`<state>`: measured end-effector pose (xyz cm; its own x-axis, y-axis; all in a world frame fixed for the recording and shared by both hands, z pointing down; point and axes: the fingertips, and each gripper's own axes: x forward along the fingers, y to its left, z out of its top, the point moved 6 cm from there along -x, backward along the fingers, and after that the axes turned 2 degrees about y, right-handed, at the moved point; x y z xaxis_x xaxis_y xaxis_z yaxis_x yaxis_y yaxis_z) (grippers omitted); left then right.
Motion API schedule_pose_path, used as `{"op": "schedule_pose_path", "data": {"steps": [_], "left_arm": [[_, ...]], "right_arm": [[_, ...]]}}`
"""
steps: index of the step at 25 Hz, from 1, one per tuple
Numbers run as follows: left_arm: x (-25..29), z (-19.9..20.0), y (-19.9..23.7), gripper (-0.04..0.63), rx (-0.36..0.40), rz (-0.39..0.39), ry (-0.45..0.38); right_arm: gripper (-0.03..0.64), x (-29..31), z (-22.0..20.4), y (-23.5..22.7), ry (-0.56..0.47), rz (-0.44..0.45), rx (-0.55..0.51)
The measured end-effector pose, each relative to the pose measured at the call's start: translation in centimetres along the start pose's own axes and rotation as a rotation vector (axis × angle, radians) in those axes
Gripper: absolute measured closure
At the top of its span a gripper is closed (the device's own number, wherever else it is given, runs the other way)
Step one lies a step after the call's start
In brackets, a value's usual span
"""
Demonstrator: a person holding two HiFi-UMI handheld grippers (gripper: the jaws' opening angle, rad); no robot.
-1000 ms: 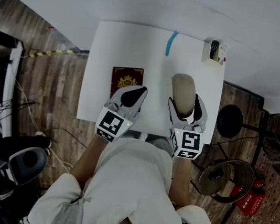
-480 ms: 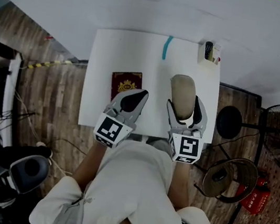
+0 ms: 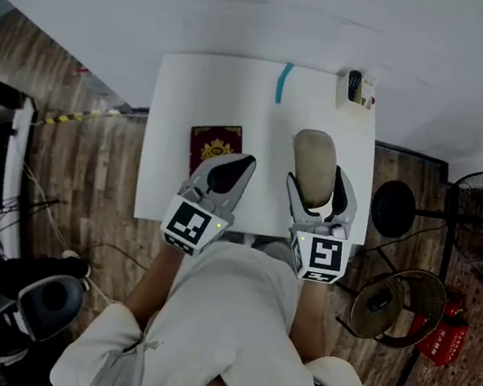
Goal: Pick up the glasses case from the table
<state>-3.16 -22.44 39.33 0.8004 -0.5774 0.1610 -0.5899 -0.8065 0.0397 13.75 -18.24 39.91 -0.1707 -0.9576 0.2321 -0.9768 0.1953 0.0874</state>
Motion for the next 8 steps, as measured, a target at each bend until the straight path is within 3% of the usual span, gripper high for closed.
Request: {"op": "schedule_pose_path", "data": {"steps": [8], "left_arm": [[-0.09,-0.11,0.03,0.577,0.002,-0.009,-0.004]], "right_arm": [[0.238,-0.02,0.06,0.25,-0.007,-0.005,-0.003]]}}
